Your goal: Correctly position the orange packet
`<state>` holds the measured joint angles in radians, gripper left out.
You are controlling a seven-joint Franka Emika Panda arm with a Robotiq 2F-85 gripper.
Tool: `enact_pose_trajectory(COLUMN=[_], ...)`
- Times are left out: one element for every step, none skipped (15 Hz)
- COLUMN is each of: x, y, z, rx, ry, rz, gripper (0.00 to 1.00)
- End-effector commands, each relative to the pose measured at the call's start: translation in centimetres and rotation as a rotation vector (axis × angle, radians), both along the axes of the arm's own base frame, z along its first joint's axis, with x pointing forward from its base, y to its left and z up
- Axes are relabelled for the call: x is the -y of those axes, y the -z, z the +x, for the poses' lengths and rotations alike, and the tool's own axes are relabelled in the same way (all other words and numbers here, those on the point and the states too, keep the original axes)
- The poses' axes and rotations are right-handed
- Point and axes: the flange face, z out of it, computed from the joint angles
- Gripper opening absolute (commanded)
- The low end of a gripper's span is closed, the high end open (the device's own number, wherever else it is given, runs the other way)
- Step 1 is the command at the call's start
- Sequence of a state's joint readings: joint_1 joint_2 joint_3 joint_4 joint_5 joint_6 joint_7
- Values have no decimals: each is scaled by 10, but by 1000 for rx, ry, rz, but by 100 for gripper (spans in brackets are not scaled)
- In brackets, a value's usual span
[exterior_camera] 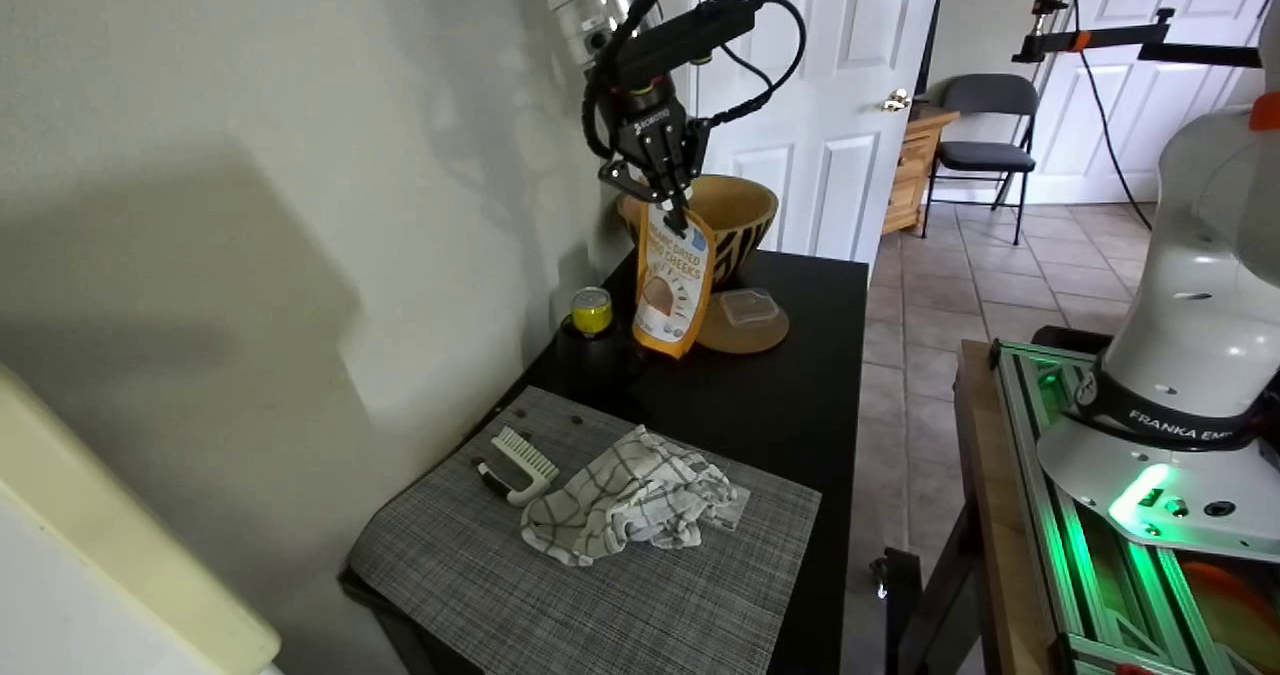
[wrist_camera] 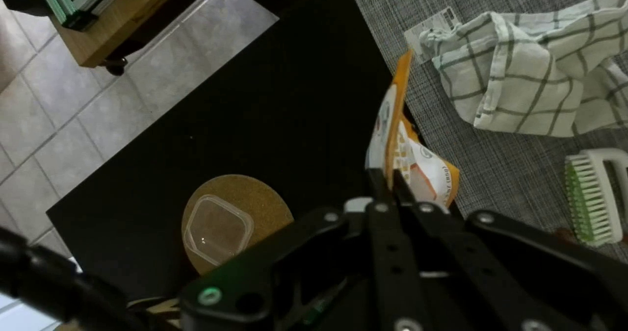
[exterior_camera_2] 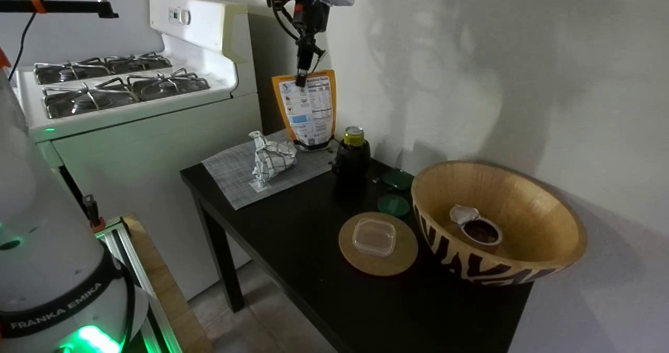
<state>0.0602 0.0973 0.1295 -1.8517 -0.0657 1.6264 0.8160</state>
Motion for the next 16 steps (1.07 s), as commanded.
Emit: enact_pose_trajectory(x=[-29,-37,-48,-55,-61,-65,-69,-73,-77,-81,-85,-89,-93,-97,-100,-104], y=[18,22,24,25,29,30,37,41,47,51,55,59,63,68,72,78], z=[30,34,37,40,44,47,52,57,61,65,69,73,78,81,85,88], rx=[-5,-6,-4,-2,7,9,16,16,13,13,14,17,16,11,8,2], ry=[-17,-35,-66,-77,-86,-95,-104,-117,-130,-139,-147,-152,-162,-172,-180,-191], rz=[-53,-51,-39,-46,-47,-51,-54,-60,-66,-78,-87,-101,-105,-110,-112,-111], gripper=[1,1,1,1,1,1,1,1,1,1,1,1,1,1,1,1])
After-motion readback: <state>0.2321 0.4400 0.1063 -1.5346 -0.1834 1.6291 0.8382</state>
